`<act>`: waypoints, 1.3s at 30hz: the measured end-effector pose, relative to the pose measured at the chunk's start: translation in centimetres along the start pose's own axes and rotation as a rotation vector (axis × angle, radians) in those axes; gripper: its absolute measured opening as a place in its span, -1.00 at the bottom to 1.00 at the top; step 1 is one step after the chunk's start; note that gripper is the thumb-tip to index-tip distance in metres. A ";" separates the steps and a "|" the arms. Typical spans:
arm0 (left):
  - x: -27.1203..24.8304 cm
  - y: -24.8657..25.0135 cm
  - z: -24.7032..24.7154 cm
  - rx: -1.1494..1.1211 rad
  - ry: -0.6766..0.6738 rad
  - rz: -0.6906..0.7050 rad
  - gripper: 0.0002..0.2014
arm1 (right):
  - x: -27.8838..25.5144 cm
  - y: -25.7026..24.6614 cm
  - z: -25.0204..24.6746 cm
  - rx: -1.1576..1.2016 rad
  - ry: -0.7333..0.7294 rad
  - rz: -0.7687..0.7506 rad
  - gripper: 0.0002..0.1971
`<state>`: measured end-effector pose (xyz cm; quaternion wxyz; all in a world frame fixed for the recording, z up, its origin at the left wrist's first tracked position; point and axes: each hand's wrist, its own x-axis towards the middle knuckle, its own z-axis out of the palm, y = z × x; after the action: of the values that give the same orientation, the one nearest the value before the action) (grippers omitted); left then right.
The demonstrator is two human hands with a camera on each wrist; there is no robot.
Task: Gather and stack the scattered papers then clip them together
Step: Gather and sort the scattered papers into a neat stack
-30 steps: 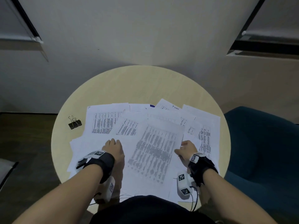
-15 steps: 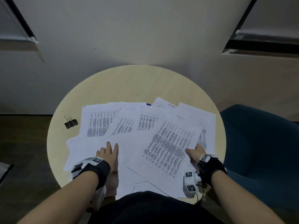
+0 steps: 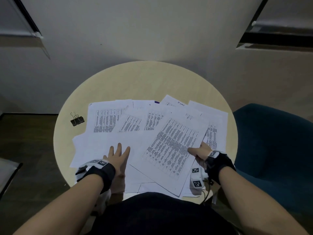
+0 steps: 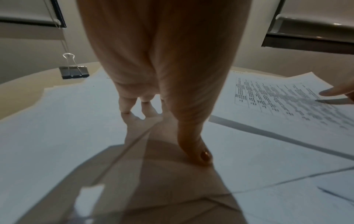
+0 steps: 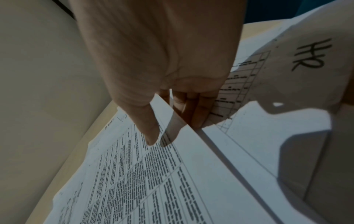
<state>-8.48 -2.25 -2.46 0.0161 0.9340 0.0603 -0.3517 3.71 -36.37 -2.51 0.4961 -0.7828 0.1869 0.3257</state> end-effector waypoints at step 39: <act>-6.5 -4.6 -8.5 -0.954 1.063 -0.400 -0.60 | 0.4 -0.9 1.3 -0.308 0.236 0.037 -0.62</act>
<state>-8.36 2.32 8.28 0.3244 0.8410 0.3752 0.2161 4.15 -34.79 -2.61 0.3390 -0.8786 0.2065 0.2654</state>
